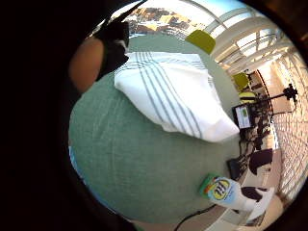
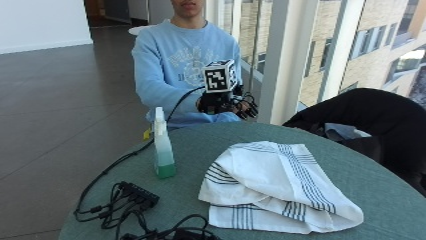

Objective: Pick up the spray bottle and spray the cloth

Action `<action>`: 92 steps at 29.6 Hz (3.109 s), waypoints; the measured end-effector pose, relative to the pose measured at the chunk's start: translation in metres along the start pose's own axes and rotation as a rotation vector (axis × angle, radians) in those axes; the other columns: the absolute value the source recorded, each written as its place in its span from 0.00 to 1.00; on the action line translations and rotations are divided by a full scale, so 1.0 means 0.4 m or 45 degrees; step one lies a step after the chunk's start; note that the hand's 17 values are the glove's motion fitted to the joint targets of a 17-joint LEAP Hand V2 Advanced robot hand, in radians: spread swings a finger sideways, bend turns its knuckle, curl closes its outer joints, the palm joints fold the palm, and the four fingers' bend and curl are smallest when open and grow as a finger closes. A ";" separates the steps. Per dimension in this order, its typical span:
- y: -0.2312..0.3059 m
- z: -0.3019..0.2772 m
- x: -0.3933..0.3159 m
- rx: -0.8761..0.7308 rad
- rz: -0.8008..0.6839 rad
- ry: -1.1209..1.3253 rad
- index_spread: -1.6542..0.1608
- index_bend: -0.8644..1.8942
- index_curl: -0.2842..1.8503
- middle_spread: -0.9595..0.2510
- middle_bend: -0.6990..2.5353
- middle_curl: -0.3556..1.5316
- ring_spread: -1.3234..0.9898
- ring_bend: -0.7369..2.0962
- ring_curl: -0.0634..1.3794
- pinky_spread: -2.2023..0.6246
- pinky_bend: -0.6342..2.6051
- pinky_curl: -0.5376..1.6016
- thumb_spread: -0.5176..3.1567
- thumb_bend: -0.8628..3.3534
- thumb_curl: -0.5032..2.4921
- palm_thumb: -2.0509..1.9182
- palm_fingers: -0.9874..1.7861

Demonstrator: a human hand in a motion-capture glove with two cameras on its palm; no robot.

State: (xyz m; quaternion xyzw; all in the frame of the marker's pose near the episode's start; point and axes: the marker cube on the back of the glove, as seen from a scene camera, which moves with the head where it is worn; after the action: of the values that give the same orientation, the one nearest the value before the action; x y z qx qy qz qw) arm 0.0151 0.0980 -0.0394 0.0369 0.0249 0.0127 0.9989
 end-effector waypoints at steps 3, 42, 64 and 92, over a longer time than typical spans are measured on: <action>0.081 -0.027 0.019 0.036 0.050 -0.041 0.69 0.37 0.28 0.71 0.28 0.36 0.55 0.36 0.23 0.85 0.27 0.39 0.44 0.21 0.25 0.65 0.60; 0.676 -0.067 0.258 0.599 0.785 -0.770 0.69 0.37 0.29 0.71 0.28 0.38 0.56 0.33 0.26 0.85 0.25 0.40 0.42 0.20 0.26 0.64 0.59; 0.538 0.058 0.492 0.753 1.039 -1.259 0.69 0.37 0.28 0.73 0.28 0.39 0.58 0.33 0.25 0.86 0.26 0.41 0.41 0.20 0.27 0.65 0.57; 0.431 0.119 0.552 0.953 1.038 -1.120 0.73 0.37 0.30 0.72 0.28 0.39 0.55 0.41 0.30 0.86 0.24 0.40 0.38 0.22 0.31 0.74 0.72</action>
State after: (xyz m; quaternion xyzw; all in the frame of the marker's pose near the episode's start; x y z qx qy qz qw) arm 0.2337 0.2724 0.0101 0.3860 -0.3943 0.3602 0.7522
